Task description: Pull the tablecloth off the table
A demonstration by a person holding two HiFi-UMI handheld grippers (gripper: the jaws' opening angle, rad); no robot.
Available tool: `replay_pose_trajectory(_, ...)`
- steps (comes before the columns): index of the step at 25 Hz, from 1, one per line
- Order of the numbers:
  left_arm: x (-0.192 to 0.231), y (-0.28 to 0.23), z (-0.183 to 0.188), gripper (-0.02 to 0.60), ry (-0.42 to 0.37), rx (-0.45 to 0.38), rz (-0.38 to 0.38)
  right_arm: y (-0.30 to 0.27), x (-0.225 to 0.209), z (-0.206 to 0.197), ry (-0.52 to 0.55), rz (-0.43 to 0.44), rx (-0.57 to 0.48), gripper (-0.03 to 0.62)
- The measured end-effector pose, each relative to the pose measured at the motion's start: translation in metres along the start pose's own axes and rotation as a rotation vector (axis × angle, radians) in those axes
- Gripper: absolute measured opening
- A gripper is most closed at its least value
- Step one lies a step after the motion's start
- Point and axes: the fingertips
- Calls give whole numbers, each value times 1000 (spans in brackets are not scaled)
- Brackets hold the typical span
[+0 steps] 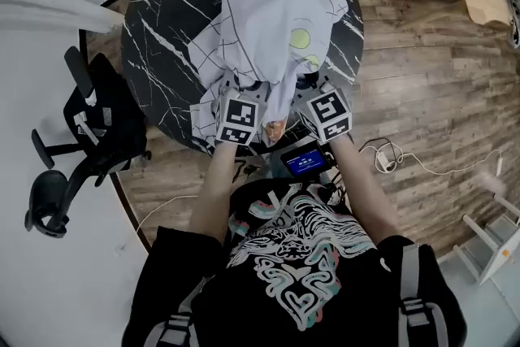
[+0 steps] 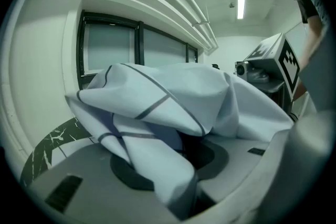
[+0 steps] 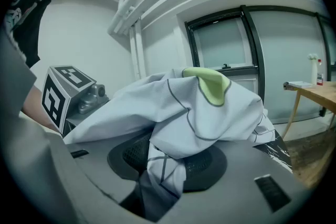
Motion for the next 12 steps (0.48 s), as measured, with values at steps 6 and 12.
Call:
replay_pose_trajectory(6, -4, 20, 15, 173, -19, -27, 22, 15, 16, 14, 27, -8, -40, 158)
replay_pose_trajectory(12, -4, 40, 33, 170, -44, -58, 40, 28, 31, 34, 50, -14, -78, 153)
Point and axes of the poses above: the fingertips, and each gripper's own axes: y backward along the fingers, x to its left, z out of its top, and after that the axes turned 8 degrees about -y, right-handed
